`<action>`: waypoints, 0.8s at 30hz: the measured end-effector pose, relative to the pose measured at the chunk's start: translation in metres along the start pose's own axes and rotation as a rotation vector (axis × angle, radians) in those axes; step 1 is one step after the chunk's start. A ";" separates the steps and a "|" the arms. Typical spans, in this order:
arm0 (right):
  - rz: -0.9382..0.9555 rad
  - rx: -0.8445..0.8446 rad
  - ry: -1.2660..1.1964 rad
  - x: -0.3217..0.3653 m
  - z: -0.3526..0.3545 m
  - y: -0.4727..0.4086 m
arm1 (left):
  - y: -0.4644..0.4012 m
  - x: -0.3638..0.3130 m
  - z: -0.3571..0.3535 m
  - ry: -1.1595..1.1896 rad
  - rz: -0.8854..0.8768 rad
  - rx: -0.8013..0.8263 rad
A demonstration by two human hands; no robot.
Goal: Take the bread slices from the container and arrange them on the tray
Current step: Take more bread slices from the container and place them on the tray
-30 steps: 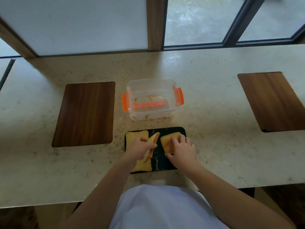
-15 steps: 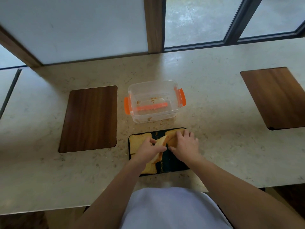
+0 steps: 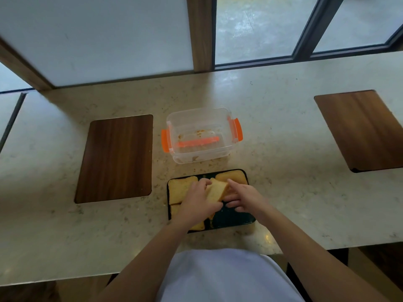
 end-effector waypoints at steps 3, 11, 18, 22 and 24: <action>-0.031 0.036 -0.276 0.000 0.003 0.011 | 0.008 -0.009 -0.003 -0.212 -0.216 -0.127; 0.002 0.027 -0.378 -0.012 0.015 0.020 | 0.014 -0.008 -0.017 -0.159 -0.293 -0.039; -0.052 -0.067 -0.456 -0.048 0.027 0.033 | 0.004 0.028 -0.036 0.310 0.258 0.184; -0.046 -0.149 -0.236 -0.060 0.035 0.039 | 0.000 0.032 -0.045 0.492 0.336 0.274; -0.046 -0.169 -0.122 -0.062 0.038 0.039 | -0.002 0.032 -0.049 0.537 0.347 0.291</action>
Point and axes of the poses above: each hand's wrist, its own y-axis away from the middle knuckle, its own z-axis out of the back of the hand, x = y × z, the point moved 4 cm from there along -y, towards the middle knuckle, and after that the axes turned 13 degrees about z, right-handed, at the moved point
